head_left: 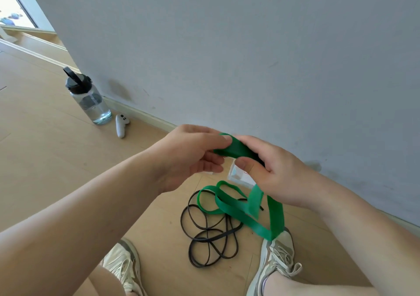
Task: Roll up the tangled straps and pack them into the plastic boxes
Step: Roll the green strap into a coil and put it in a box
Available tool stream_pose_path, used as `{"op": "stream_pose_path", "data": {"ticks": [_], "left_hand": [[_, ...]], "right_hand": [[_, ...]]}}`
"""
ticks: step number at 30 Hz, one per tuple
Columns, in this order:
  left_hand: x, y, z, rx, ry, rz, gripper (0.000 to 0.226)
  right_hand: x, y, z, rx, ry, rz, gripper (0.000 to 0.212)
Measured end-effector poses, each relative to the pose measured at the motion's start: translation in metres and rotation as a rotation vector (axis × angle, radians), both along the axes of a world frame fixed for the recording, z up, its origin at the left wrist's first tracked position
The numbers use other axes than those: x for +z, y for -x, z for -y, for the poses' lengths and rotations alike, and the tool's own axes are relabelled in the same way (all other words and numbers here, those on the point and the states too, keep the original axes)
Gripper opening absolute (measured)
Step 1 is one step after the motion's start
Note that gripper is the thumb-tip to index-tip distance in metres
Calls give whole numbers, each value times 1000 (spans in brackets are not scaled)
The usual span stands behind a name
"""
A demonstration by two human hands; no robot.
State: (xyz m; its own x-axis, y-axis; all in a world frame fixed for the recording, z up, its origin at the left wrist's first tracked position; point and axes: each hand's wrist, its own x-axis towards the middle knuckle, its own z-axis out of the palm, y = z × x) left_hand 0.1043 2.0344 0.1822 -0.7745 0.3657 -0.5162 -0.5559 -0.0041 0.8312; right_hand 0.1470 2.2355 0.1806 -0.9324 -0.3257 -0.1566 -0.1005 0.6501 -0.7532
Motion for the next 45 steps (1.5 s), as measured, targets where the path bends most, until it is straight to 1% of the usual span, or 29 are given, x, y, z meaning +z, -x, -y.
{"op": "stream_pose_path", "data": {"ticks": [2,3,4,6,8,10,11,13,14,15,17,19,21,22,23,24,27,28,29,33,37,39,42,43,45], "left_hand": [[0,-1,1,64,-13,-45,23],[1,-1,1,96,-23,-64,25],[0,-1,1,116,-14,-99,26],[2,-3,2,111,48,-204,24],[2,-5,1,83,115,-298,19],[1,-8,0,28,238,-403,14],[-1,-9,0,-8,349,-500,15],[-4,-10,3,-80,556,-769,15],[-6,-9,5,-125,578,-880,11],[-6,-9,5,-182,569,-946,9],[-7,-8,7,-264,578,-986,12],[-6,-5,9,-300,590,-993,12],[-7,-5,12,-336,591,-1002,28],[-9,-5,12,-338,586,-1031,37],[-11,-7,10,-313,583,-1084,40],[-13,-8,8,-266,581,-1146,37],[-15,-13,0,-163,622,-1312,13],[-15,-12,-1,-136,633,-1341,13],[-16,-10,-1,-102,633,-1359,14],[-16,-5,0,5,603,-1426,12],[-20,-7,-2,56,544,-1459,17],[-20,-12,-4,69,480,-1382,23],[-20,-20,-7,88,385,-1150,30],[-20,-21,-7,81,368,-1109,31],[-21,-21,-7,33,363,-1132,29]], "right_hand": [[-3,-1,-2,-71,13,-12,52],[-4,-2,-2,-125,40,-54,55],[-4,-3,-2,-180,83,-112,53],[-2,-3,-2,-264,171,-208,35],[-1,-2,-2,-295,208,-248,20],[-2,-1,-2,-302,222,-226,14],[-3,0,-2,-303,224,-208,13],[-3,1,-2,-313,245,-158,13],[-3,1,-1,-318,267,-133,14],[-2,1,0,-319,291,-113,16],[-2,0,-1,-311,328,-94,18],[-2,1,-2,-336,366,-77,16],[-2,4,-6,-385,399,-64,10],[-2,5,-7,-399,406,-60,7],[-2,5,-8,-405,405,-58,5],[-1,5,-8,-405,397,-57,5],[0,4,-6,-386,374,-41,9],[1,4,-5,-369,380,-31,9],[1,3,-5,-352,396,-22,8],[3,2,-6,-353,477,-13,22],[4,1,-9,-369,560,-2,21],[2,1,-8,-379,547,-32,13],[1,2,-7,-404,485,-95,6],[0,3,-7,-414,464,-112,6],[1,3,-8,-439,448,-121,6]]}}
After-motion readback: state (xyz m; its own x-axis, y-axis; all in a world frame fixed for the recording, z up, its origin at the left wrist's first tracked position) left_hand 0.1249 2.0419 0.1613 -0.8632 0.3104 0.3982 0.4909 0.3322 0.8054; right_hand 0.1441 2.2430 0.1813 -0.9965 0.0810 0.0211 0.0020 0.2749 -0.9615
